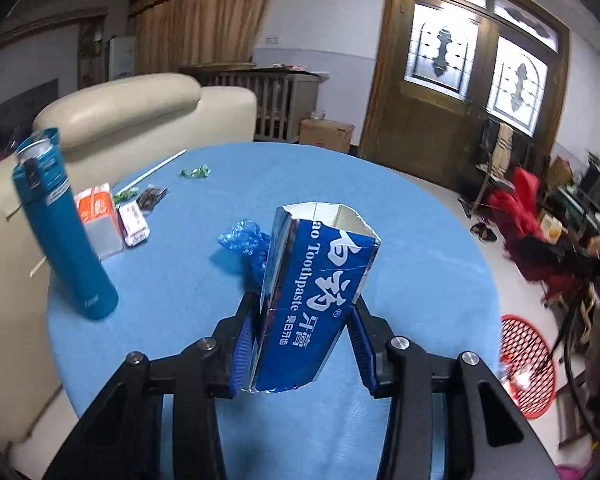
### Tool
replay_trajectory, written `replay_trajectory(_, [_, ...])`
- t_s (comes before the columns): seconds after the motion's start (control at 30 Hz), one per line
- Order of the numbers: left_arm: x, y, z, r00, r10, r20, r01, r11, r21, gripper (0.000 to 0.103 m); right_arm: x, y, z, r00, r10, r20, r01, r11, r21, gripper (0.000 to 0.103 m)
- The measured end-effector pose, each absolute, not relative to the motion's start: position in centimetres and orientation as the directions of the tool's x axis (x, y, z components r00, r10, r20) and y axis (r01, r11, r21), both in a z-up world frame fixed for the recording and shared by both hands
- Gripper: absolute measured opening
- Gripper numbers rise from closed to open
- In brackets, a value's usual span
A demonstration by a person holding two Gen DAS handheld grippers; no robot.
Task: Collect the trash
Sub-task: 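Carry the red mesh bag and toothpaste box over the red wastebasket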
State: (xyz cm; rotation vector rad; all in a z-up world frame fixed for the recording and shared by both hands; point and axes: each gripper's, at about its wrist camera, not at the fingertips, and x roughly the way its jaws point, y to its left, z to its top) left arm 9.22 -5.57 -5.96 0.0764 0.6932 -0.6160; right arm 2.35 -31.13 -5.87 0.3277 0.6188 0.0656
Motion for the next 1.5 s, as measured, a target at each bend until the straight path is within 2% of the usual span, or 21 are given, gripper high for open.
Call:
replay_trajectory(0.2, [7.5,-8.6,-4.4,0.591,-0.436,-0.679,0.513,0.853,-0.101,0.046,-2.8,-32.7,-5.3,0.834,0.119,-0.54,0.084,0.938,0.336,0.042])
replay_trajectory(0.4, [4.6,-11.8,-3.8,0.594,-0.412,-0.691,0.541,0.84,-0.036,0.046,-6.1,-34.1,-4.9,0.856,0.099,-0.508,0.121,0.916,0.382,0.042])
replay_trajectory(1.07, [-2.4,-16.7,-2.0,0.62,-0.428,-0.658,0.638,0.762,0.106,0.047,-12.8,-35.1,-4.9,0.862,0.048,-0.505,0.174,0.907,0.384,0.042])
replay_trajectory(1.5, [-4.6,-19.9,-2.4,0.602,-0.443,-0.665,0.695,0.701,0.162,0.047,-15.9,-38.0,-6.6,0.838,-0.02,-0.545,0.273,0.88,0.389,0.042])
